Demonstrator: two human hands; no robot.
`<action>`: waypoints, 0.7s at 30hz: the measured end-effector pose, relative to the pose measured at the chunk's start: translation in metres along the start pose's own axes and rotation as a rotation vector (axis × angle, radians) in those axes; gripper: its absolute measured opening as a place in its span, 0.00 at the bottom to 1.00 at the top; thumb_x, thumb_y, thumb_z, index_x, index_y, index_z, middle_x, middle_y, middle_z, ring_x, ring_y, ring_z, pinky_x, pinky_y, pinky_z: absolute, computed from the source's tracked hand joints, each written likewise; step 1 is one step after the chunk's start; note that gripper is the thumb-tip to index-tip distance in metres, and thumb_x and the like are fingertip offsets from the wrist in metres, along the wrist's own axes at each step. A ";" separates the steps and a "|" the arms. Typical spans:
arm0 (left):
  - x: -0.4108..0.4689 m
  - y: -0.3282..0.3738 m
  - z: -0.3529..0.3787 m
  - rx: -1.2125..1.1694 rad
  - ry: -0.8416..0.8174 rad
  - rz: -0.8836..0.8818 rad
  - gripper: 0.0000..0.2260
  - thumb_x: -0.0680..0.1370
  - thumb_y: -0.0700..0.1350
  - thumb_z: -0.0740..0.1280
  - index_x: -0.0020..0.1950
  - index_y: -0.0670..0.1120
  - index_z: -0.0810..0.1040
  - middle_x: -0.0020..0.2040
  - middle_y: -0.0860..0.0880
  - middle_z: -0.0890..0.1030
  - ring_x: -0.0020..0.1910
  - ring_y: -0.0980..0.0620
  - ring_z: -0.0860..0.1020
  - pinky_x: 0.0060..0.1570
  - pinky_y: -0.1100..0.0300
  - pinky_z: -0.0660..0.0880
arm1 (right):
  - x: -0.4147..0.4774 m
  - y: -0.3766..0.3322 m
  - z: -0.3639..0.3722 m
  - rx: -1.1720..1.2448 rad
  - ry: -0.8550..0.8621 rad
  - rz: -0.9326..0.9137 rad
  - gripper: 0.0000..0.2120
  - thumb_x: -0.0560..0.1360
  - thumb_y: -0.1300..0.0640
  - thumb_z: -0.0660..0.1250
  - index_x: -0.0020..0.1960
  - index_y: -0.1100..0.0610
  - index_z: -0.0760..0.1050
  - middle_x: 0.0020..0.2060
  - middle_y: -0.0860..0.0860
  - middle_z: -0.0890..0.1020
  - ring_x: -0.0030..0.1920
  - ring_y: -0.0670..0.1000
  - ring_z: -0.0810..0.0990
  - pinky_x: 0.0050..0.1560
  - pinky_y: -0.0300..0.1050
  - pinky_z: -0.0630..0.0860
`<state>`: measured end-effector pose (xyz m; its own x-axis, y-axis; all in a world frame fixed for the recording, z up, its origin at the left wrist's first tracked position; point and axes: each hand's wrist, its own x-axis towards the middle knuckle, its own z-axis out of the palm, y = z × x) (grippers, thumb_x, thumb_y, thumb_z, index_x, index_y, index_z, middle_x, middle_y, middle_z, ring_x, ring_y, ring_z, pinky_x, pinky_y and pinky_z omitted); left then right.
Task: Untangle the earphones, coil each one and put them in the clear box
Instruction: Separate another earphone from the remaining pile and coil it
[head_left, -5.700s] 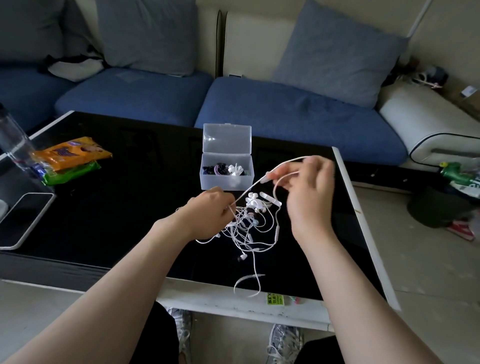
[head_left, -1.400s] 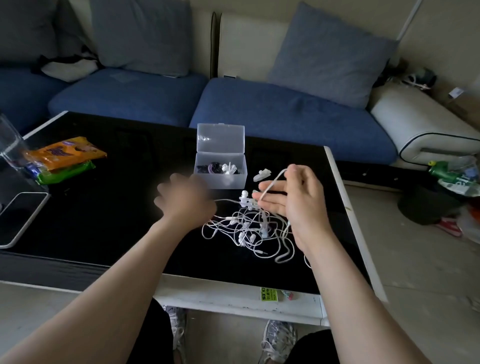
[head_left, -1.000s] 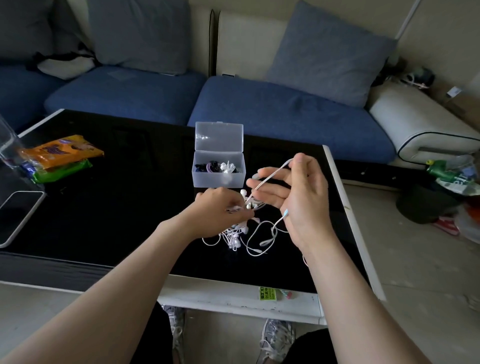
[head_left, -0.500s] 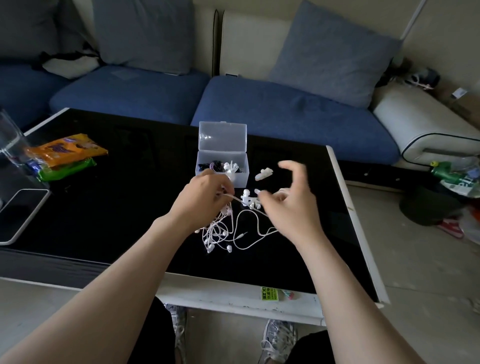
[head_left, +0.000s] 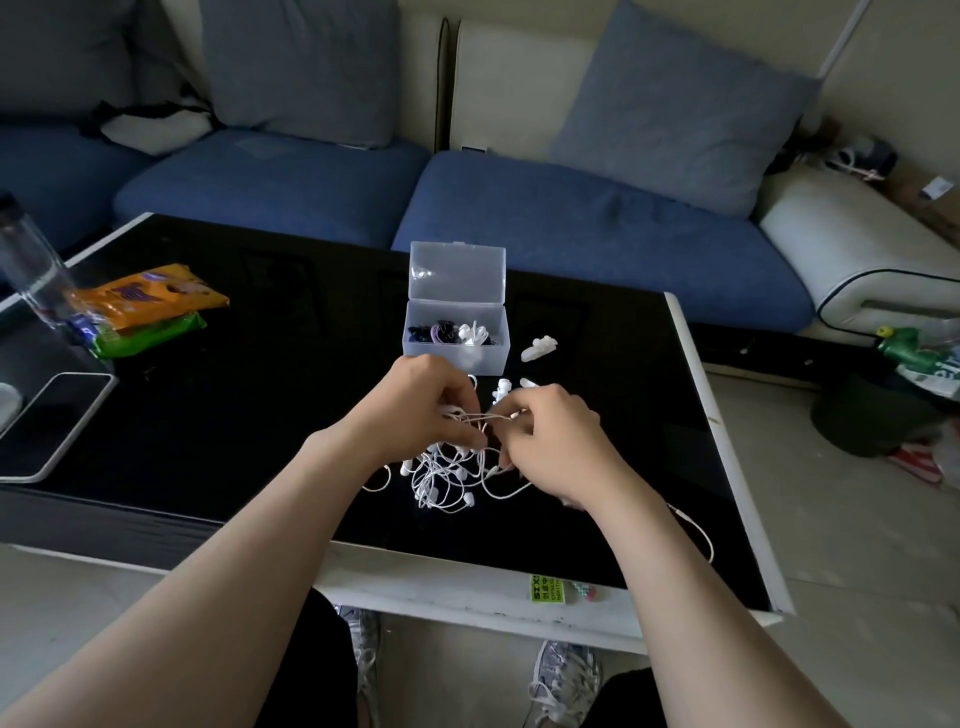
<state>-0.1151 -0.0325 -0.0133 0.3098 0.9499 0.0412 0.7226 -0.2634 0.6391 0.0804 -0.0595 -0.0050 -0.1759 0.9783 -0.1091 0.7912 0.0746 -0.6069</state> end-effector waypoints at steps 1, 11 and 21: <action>-0.001 -0.002 -0.002 0.005 -0.021 -0.007 0.10 0.66 0.51 0.85 0.41 0.53 0.86 0.37 0.54 0.84 0.41 0.59 0.80 0.37 0.67 0.75 | 0.000 0.000 -0.002 0.091 -0.012 -0.014 0.09 0.84 0.53 0.67 0.47 0.45 0.83 0.33 0.48 0.86 0.47 0.45 0.86 0.56 0.44 0.75; 0.001 -0.014 -0.001 0.066 0.149 0.009 0.07 0.77 0.52 0.76 0.50 0.53 0.81 0.47 0.55 0.79 0.46 0.55 0.78 0.45 0.56 0.75 | 0.001 0.005 -0.007 0.434 -0.093 0.134 0.08 0.84 0.55 0.65 0.52 0.49 0.84 0.29 0.49 0.69 0.22 0.45 0.65 0.25 0.42 0.65; 0.000 -0.008 -0.009 0.051 0.377 0.022 0.08 0.71 0.48 0.82 0.47 0.52 0.86 0.44 0.59 0.77 0.44 0.63 0.75 0.43 0.71 0.67 | 0.003 0.026 -0.004 -0.166 -0.048 0.132 0.09 0.81 0.52 0.63 0.48 0.49 0.81 0.40 0.49 0.81 0.40 0.54 0.82 0.36 0.45 0.76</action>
<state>-0.1267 -0.0293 -0.0119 0.0835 0.9366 0.3403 0.7511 -0.2835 0.5962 0.1031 -0.0535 -0.0184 -0.0886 0.9717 -0.2190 0.8940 -0.0194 -0.4477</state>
